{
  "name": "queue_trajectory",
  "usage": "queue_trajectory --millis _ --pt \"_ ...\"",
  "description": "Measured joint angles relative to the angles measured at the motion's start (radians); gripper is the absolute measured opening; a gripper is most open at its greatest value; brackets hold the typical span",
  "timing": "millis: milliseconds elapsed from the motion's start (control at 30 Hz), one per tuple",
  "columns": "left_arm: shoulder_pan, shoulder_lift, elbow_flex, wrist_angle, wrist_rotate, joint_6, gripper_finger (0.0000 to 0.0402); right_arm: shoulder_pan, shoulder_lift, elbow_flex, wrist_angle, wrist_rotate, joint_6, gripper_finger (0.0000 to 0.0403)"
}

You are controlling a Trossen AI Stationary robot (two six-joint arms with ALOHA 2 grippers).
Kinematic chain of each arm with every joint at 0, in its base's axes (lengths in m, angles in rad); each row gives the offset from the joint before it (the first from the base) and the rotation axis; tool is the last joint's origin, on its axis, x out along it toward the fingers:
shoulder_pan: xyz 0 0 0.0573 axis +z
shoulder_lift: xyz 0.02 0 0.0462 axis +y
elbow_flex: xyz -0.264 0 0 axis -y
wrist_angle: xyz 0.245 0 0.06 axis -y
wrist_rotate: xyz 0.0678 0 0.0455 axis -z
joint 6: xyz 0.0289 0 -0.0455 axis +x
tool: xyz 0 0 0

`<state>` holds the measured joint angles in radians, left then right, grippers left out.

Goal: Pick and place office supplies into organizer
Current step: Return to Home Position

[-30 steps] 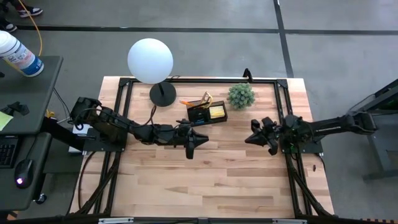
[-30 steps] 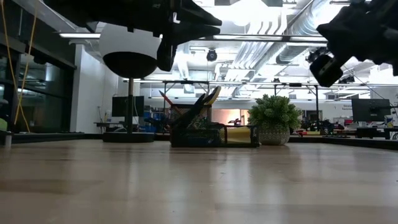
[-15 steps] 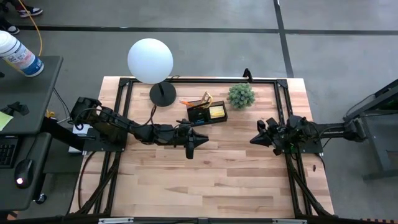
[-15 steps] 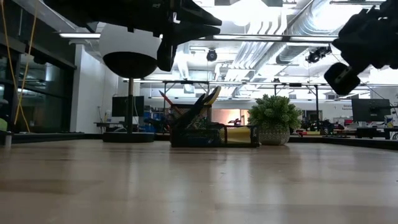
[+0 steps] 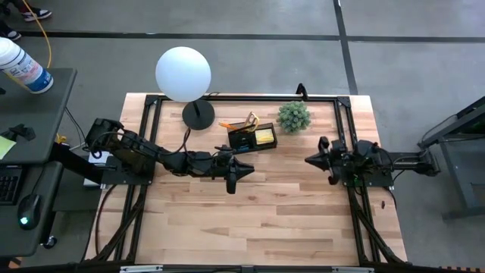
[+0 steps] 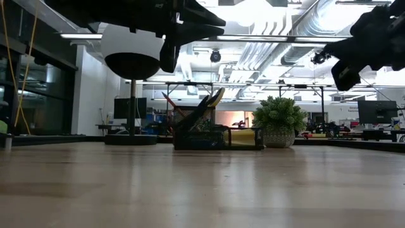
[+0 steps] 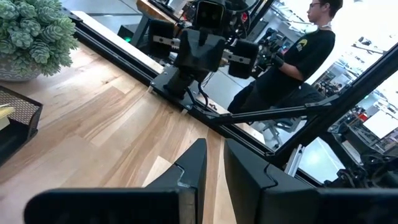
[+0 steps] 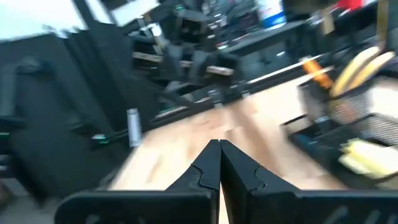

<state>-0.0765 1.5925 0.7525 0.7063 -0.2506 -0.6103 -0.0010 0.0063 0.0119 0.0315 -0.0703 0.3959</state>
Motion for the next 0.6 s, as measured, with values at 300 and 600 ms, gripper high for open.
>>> queue_trajectory --millis 300,600 --pt "0.000 0.000 0.000 0.000 0.004 0.011 0.0046 0.000 0.001 -0.001 -0.016 0.059 -0.070 0.0000" --pt "0.046 -0.026 0.000 0.168 0.257 0.164 0.0028 0.000 0.001 -0.001 -0.018 0.064 -0.063 0.0018"
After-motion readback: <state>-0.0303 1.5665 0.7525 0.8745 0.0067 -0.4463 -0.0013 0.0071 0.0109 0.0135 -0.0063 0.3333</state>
